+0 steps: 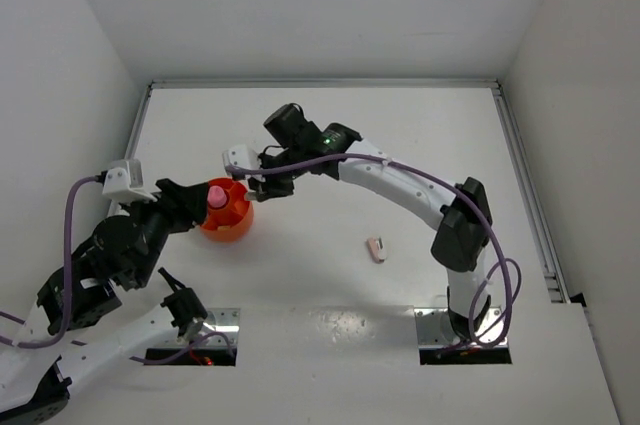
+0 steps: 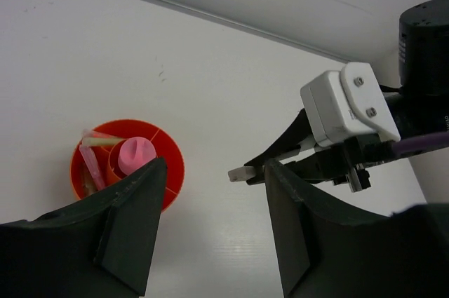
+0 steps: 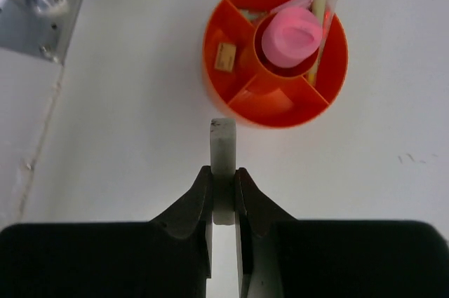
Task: Sort the stationery into containers
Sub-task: Pick up the stationery from the center of the board, then place the stationery in the storage box.
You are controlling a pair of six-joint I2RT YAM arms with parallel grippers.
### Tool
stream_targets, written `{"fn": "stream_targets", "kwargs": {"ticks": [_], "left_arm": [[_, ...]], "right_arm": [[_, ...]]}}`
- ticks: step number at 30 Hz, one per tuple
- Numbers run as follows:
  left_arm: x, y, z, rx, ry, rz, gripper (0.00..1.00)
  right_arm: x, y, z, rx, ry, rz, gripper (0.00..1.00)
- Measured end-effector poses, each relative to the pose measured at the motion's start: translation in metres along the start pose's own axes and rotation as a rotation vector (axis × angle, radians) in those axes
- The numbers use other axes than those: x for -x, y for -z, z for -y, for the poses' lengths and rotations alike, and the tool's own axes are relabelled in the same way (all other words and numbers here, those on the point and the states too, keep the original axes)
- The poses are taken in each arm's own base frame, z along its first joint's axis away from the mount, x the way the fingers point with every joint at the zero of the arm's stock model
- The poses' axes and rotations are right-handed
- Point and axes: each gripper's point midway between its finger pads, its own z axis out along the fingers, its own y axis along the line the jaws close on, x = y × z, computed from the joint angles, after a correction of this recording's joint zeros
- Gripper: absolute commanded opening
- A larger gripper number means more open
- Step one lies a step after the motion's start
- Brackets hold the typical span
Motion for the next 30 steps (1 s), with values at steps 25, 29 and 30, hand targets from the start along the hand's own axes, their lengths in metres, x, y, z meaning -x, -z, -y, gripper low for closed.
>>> {"fn": "stream_targets", "kwargs": {"ticks": [25,29,30], "left_arm": [[-0.016,0.004,-0.036,0.081,-0.039,0.034,0.63],[-0.017,0.005,-0.040,0.093,-0.051,0.037,0.63],[-0.018,0.005,-0.041,0.096,-0.055,0.037,0.63]], "right_arm": [[0.010,-0.110,-0.019,0.055,-0.029,0.010,0.00],[0.008,-0.115,-0.014,0.031,0.012,-0.004,0.00],[0.007,-0.116,-0.013,0.026,0.018,-0.007,0.00]]}}
